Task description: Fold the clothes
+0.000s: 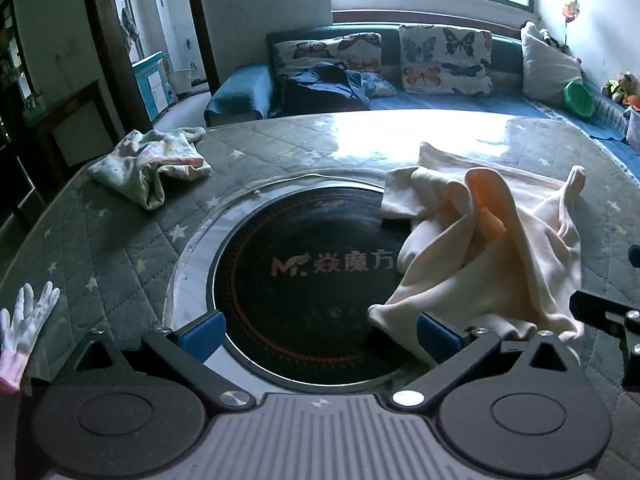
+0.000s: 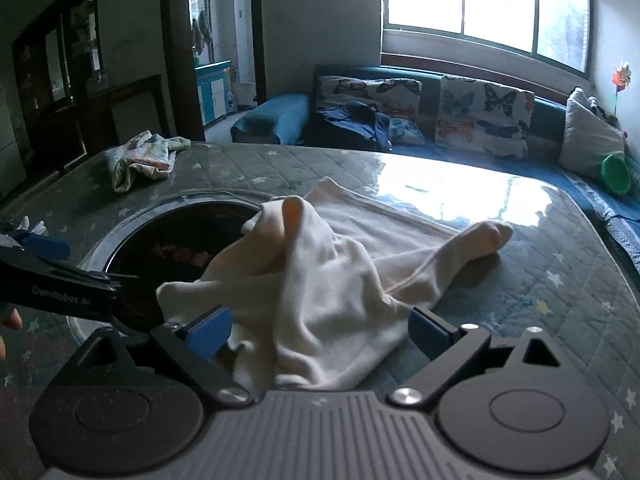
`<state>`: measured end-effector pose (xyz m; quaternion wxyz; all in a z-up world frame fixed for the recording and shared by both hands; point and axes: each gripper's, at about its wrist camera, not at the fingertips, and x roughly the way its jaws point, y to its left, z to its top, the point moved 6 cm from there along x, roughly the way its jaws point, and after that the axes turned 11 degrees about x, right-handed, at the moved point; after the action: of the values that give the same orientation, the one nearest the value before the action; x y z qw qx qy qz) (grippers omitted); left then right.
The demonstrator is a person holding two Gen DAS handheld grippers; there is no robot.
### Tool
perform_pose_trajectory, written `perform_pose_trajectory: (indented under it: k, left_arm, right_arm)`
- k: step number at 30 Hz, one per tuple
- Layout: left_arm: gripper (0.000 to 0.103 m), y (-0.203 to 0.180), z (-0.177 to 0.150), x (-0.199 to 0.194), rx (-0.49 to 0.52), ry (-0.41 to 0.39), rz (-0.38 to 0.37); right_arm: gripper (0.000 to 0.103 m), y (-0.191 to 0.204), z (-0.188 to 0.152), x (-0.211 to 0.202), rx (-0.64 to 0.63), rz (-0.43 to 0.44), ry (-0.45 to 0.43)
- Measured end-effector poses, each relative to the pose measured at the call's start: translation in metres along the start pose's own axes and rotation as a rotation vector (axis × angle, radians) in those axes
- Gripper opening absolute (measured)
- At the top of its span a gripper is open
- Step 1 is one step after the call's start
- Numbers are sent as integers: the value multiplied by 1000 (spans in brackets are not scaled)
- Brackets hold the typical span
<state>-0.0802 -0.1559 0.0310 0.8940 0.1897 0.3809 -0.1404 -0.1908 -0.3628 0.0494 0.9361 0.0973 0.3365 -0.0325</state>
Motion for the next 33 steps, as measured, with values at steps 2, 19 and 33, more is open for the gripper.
perform_pose_trajectory:
  k: [2, 19, 33]
  left_arm:
    - [103, 2, 1, 4, 0, 3, 3]
    - [103, -13, 1, 12, 27, 29, -19]
    - [103, -35, -13, 0, 59, 31, -33]
  right_arm:
    - [95, 2, 2, 3, -5, 1, 1]
    - [93, -1, -3, 9, 5, -8, 37]
    - [93, -8, -30, -13, 28, -22, 52]
